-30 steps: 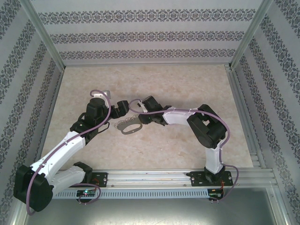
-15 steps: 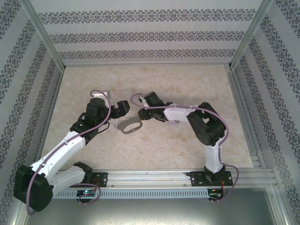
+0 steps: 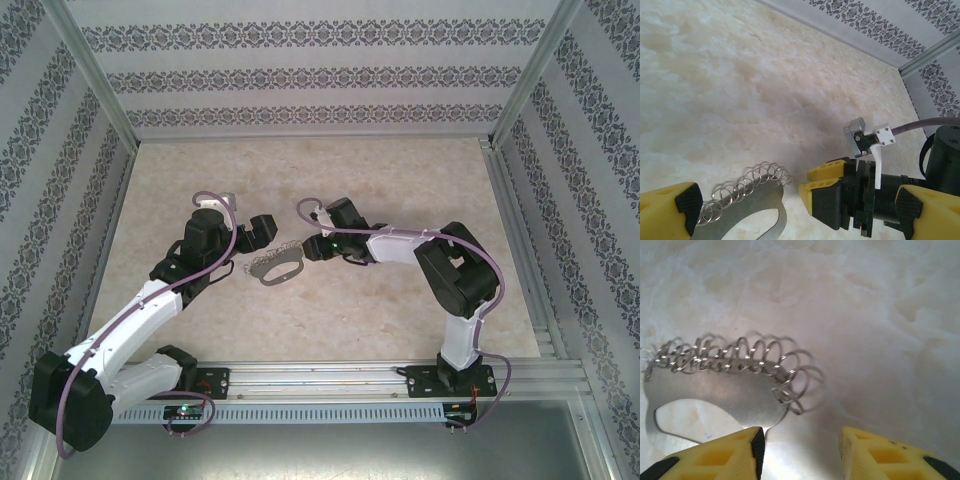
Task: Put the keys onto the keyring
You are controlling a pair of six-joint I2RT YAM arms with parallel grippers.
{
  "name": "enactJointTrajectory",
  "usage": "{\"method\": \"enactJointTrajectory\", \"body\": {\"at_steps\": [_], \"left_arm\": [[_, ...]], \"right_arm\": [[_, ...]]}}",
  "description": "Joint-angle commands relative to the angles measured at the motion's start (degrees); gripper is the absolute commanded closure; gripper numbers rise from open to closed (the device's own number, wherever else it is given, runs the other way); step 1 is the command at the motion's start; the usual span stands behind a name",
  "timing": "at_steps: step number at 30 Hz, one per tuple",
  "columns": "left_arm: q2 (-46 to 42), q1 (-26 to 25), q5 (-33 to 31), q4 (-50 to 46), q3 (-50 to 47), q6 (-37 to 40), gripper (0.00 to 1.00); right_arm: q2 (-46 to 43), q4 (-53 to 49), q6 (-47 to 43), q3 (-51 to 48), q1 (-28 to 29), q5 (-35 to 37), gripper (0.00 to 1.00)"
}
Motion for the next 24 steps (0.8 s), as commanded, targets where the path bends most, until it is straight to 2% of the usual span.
{"method": "enactJointTrajectory", "body": {"at_steps": [1,16,24], "left_arm": [[0.3,0.6,0.8,1.9,0.6,-0.3,0.0],[0.4,0.6,0.7,2.3,0.5,-0.5,0.0],[0.7,0.6,0.7,2.6,0.3,-0.7,0.0]], "right_arm": [[1.6,2.6,-0.7,0.6,-0.3,-5.0,0.57],[6.5,2.5,-0.3,4.2,-0.8,-6.7,0.63],[7.1,2.7,-0.1,5.0,-1.0,-7.2,0.69]]}}
